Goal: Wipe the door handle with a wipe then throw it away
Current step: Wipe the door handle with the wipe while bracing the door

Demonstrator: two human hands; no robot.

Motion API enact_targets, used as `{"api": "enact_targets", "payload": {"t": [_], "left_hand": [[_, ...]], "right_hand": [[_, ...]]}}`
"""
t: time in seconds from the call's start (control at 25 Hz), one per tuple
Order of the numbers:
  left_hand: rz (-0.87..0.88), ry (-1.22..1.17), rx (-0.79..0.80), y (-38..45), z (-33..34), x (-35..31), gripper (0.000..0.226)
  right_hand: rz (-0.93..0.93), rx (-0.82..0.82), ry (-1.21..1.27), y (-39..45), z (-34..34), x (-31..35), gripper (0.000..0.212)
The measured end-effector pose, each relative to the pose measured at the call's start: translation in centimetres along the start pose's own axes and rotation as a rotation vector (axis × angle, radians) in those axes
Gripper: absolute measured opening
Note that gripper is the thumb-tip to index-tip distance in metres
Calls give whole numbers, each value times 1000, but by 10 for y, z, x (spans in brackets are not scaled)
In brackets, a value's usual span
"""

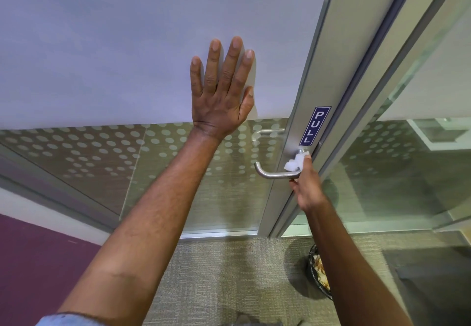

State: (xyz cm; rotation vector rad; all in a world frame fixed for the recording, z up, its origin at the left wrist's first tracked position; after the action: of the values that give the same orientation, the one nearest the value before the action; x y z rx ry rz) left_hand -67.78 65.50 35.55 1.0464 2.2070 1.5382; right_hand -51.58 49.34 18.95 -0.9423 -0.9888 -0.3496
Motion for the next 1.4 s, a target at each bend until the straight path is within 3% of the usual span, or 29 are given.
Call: {"api": "enact_targets", "payload": {"t": [0.08,0.16,0.4,0.56,0.68,0.96,1.2,1.4], "left_hand": [[-5,-6,2,0,0,0,62],[-5,-2,11,-1,0,1,63],[-8,-3,23,0,0,0,61],[-9,-1,25,-1,0,0,60],[-8,5,32,0,0,0,60],[-5,7,34,0,-2,0,60],[-11,-1,40,1,-1,0,62],[-11,3,28,0,-1,-2,60]], "right_hand": [[228,107,331,3,7,-2,31],[268,96,418,3,9,-5,37],[-32,-126,142,-25,20,-21,28],[31,-151,99,-55,58,-41,42],[49,-127,162,-62,84,-49,37],[20,-176,152,-20,25,-17,42],[-118,-206,-152,7,13,5,50],[-341,-296,-754,-9,1,-17,64]]}}
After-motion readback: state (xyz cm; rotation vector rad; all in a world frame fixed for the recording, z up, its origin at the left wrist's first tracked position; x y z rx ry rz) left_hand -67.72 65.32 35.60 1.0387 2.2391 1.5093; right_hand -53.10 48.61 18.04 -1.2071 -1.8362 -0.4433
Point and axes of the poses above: each hand's wrist, its own y-axis towards the middle knuckle, its own z-axis out of the palm, x = y × z, the point moved 2 cm from there along y, towards the middle knuckle, and after that the axes turned 2 degrees about -y, right-handed, at the moved point
